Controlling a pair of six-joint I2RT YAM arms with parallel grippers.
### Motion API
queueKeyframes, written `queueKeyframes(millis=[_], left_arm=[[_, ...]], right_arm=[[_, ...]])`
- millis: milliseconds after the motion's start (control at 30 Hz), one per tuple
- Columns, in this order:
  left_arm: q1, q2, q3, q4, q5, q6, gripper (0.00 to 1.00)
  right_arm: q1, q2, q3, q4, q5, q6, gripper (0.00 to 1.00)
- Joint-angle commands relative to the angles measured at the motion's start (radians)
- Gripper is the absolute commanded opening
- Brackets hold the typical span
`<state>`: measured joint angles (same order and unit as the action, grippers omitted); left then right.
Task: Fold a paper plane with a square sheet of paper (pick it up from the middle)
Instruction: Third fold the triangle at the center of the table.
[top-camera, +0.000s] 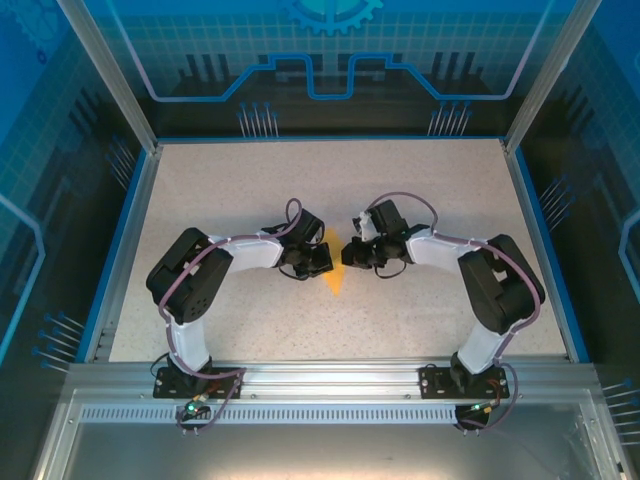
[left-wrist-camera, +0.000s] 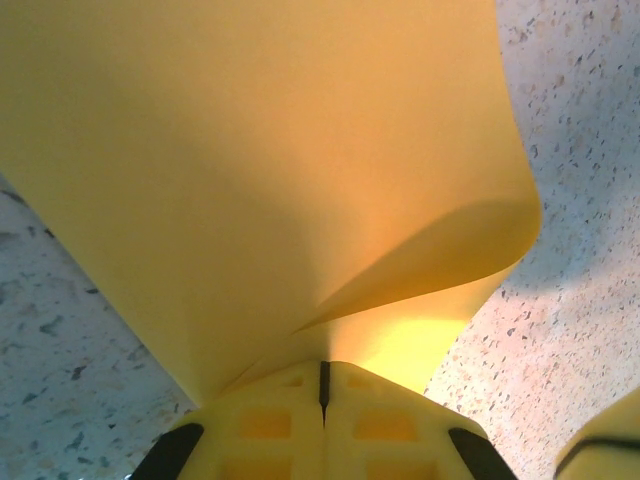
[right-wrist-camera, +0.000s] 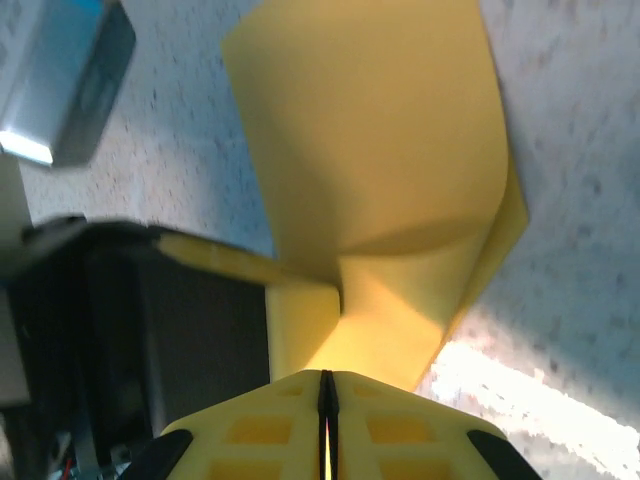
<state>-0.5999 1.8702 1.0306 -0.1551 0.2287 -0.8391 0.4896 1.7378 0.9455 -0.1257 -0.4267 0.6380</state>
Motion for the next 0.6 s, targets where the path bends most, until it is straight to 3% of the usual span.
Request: queueKeyframes(millis=[0,567], left_arm=[[-0.008,0.003,-0.028,-0.107,-0.039,0.01,0.01],[-0.014,-0.074,-0.039,-0.069,0.003,0.028,0.05]], right_arm=[[0.0,0.063,0.046,0.019,-0.011,-0.003,0.11],[-0.004,0.217,0.088,-0.043,0.082,0.065,0.09]])
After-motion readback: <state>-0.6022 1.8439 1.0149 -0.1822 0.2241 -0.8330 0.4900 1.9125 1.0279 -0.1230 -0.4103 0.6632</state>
